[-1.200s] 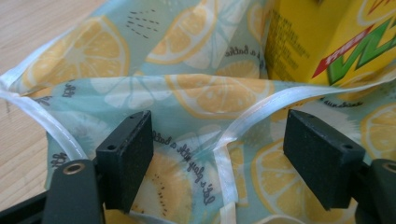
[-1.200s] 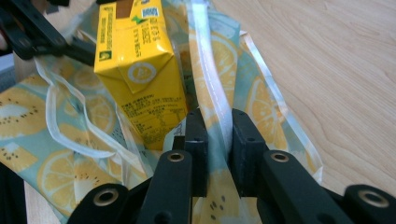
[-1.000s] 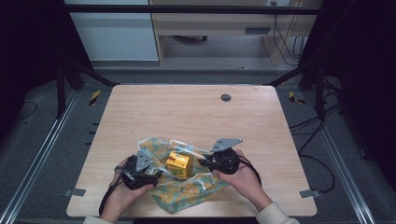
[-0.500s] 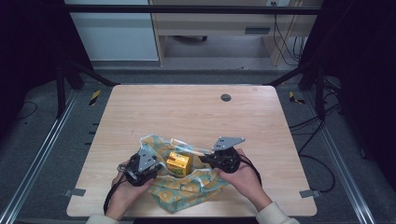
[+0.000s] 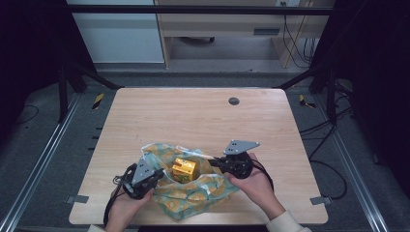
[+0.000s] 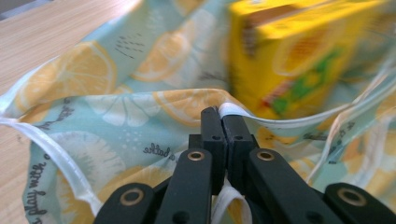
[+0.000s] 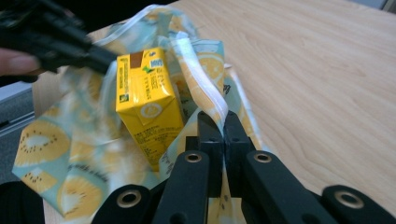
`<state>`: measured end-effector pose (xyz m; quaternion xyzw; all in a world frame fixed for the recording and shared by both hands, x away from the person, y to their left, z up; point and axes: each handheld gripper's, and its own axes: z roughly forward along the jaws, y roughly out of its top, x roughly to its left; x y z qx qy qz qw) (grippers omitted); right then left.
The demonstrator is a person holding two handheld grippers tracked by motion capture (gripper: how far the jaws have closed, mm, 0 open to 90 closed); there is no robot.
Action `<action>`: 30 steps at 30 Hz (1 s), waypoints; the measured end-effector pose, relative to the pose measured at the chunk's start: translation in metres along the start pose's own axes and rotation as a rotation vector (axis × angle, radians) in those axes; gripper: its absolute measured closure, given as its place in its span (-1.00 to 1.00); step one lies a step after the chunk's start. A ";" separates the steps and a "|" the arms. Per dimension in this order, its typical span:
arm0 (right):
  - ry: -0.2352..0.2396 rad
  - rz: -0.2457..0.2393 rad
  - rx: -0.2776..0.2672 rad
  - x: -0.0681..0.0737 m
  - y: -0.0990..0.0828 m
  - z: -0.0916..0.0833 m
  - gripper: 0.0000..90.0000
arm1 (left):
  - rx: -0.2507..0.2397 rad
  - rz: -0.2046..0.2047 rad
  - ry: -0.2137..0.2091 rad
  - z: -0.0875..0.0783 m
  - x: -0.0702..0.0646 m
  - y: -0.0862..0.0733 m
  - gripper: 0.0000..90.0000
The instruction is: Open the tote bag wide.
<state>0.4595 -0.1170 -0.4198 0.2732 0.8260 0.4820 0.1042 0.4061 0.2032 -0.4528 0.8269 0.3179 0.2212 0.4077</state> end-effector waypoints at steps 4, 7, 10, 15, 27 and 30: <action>-0.029 0.009 -0.019 -0.005 0.007 -0.008 0.99 | 0.005 0.016 -0.040 -0.012 -0.011 -0.003 0.99; -0.040 0.009 -0.010 -0.008 0.010 -0.007 0.99 | 0.026 0.027 -0.065 -0.016 -0.018 -0.007 0.99; -0.057 0.015 -0.002 -0.015 0.013 -0.006 0.99 | 0.029 0.038 -0.068 -0.019 -0.022 -0.009 0.99; -0.067 0.052 0.009 -0.029 0.017 0.004 0.99 | 0.080 0.061 -0.059 -0.017 -0.022 -0.013 0.99; -0.126 0.169 0.075 -0.062 0.002 0.034 0.99 | 0.178 0.049 -0.073 -0.007 -0.018 -0.022 0.99; -0.150 0.187 0.095 -0.069 -0.001 0.036 0.99 | 0.196 0.050 -0.076 -0.006 -0.018 -0.023 0.99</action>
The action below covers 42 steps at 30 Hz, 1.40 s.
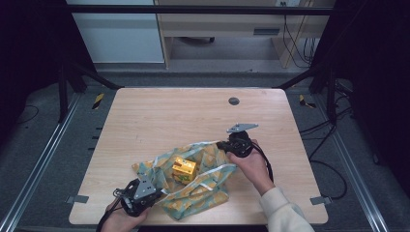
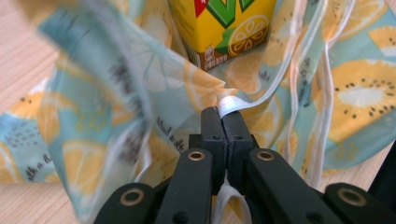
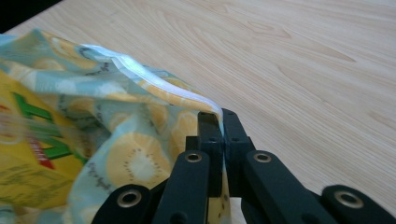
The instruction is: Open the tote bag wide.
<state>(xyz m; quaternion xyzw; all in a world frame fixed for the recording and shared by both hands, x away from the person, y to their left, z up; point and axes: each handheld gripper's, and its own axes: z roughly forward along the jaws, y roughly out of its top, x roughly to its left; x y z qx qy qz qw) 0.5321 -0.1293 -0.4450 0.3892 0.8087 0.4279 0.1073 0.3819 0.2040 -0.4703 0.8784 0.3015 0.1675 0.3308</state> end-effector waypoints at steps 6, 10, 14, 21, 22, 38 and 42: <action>-0.028 0.028 0.017 -0.012 -0.002 0.005 0.99 | 0.023 0.007 -0.003 0.003 -0.001 -0.001 0.99; -0.039 0.022 0.032 -0.016 -0.005 0.008 0.99 | 0.039 0.016 0.000 0.004 -0.001 -0.002 0.99; -0.050 0.024 0.052 -0.020 -0.007 0.010 0.99 | 0.045 0.018 0.004 0.003 -0.001 -0.004 0.99; -0.069 0.040 0.056 -0.028 -0.009 0.011 0.99 | 0.050 0.021 0.005 0.000 -0.002 -0.007 1.00; -0.071 0.037 0.055 -0.029 -0.009 0.011 0.99 | 0.051 0.021 0.005 -0.001 -0.002 -0.007 1.00; -0.090 0.035 0.058 -0.035 -0.011 0.010 0.98 | 0.038 0.006 0.017 -0.008 -0.001 -0.012 0.99; -0.096 0.027 0.058 -0.036 -0.011 0.009 0.98 | 0.033 0.005 0.018 -0.010 -0.001 -0.013 0.99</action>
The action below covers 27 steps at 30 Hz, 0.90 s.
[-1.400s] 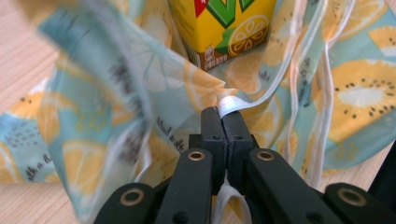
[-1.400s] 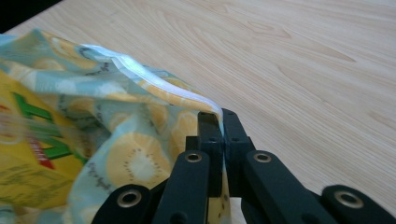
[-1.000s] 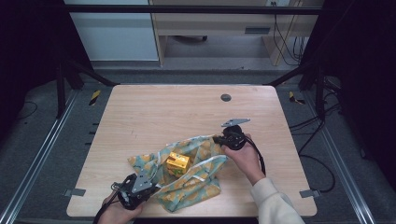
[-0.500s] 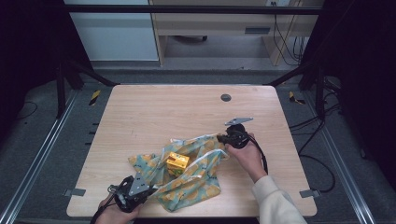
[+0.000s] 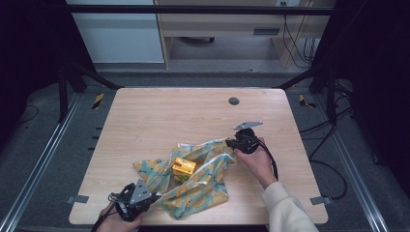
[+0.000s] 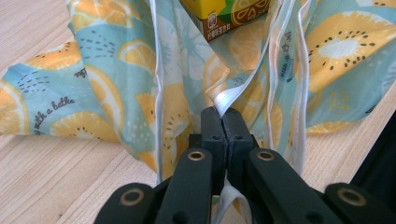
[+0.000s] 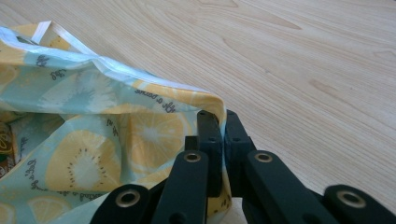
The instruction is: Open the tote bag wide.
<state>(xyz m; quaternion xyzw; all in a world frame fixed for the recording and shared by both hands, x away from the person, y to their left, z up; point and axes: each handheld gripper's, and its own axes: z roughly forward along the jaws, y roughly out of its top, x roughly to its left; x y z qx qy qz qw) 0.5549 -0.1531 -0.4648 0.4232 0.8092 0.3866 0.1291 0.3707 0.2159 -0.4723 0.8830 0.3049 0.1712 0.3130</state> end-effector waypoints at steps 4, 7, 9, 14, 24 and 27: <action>-0.007 -0.004 0.003 -0.002 -0.001 0.000 0.94 | -0.002 0.003 0.000 -0.001 0.000 -0.001 0.99; -0.027 -0.025 0.008 0.002 0.000 -0.001 0.79 | -0.021 0.003 0.012 -0.002 -0.001 0.000 0.98; -0.033 -0.031 0.002 0.004 0.000 -0.003 0.72 | -0.052 0.005 0.020 -0.005 -0.001 0.002 0.95; -0.047 -0.035 -0.035 0.009 0.004 -0.016 0.32 | -0.104 0.002 0.043 -0.008 0.000 0.004 0.75; -0.032 -0.083 -0.102 0.027 0.007 -0.051 -0.14 | -0.195 -0.007 0.069 -0.012 -0.001 0.008 0.18; -0.018 -0.103 -0.118 0.036 0.004 -0.062 -0.18 | -0.226 -0.024 0.062 -0.013 -0.002 0.010 0.03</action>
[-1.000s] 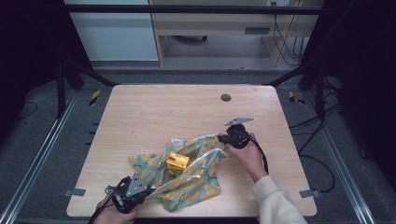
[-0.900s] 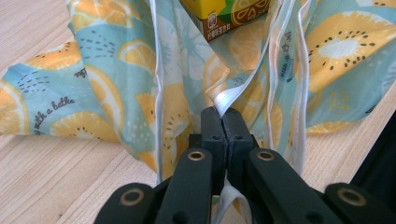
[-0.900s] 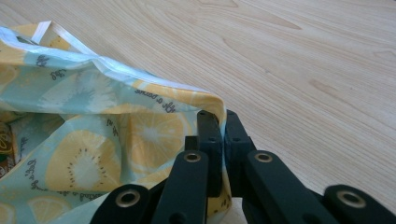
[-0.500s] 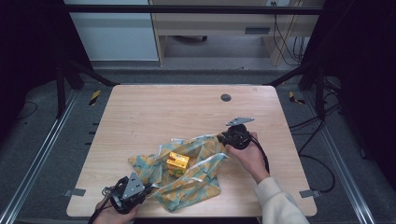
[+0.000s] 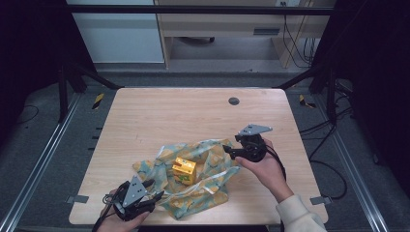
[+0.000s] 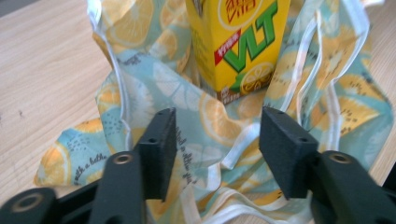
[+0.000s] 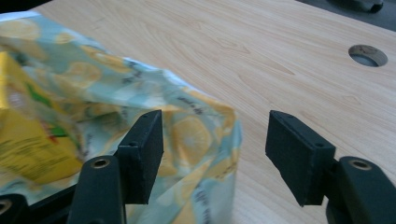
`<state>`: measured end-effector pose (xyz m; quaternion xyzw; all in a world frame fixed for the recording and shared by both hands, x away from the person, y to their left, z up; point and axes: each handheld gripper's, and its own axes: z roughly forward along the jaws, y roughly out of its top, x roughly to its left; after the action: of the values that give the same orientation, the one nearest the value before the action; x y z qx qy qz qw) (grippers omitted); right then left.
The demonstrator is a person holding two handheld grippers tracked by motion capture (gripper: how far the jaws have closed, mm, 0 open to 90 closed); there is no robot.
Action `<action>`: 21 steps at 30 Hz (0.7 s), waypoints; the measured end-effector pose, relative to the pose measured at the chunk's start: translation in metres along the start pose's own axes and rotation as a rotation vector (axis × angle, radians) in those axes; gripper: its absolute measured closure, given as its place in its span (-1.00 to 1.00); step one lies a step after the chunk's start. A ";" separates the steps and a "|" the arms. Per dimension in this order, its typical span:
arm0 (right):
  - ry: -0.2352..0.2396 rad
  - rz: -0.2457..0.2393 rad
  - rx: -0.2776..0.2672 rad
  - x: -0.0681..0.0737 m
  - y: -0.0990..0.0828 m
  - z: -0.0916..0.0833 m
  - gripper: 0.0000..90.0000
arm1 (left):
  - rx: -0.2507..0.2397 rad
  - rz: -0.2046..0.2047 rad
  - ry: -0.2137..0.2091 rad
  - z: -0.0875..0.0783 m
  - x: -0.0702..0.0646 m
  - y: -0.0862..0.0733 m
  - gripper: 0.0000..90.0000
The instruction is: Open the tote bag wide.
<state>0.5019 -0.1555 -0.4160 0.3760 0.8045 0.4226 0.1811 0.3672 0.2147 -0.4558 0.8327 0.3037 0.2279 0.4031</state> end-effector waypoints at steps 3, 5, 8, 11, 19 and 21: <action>0.015 -0.022 -0.007 0.009 0.000 -0.007 -0.19 | -0.024 0.004 -0.004 -0.002 -0.001 0.002 -0.01; 0.028 -0.033 -0.011 0.016 0.000 -0.011 -0.19 | -0.031 0.002 -0.005 -0.002 -0.002 0.003 -0.03; 0.050 -0.050 -0.014 0.026 -0.001 -0.014 -0.19 | -0.046 -0.003 0.000 -0.003 -0.001 0.006 -0.03; 0.070 -0.069 0.001 0.038 -0.004 -0.013 -0.19 | -0.091 -0.027 0.010 -0.003 0.001 0.012 -0.02; 0.103 -0.114 0.066 0.059 -0.018 -0.004 -0.19 | -0.033 0.014 0.098 0.013 0.016 0.035 0.05; 0.108 -0.119 0.082 0.061 -0.022 -0.003 -0.19 | -0.008 0.016 0.103 0.021 0.021 0.035 0.07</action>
<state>0.4506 -0.1183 -0.4305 0.3113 0.8506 0.3975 0.1469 0.4062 0.2008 -0.4362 0.8208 0.3164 0.2747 0.3882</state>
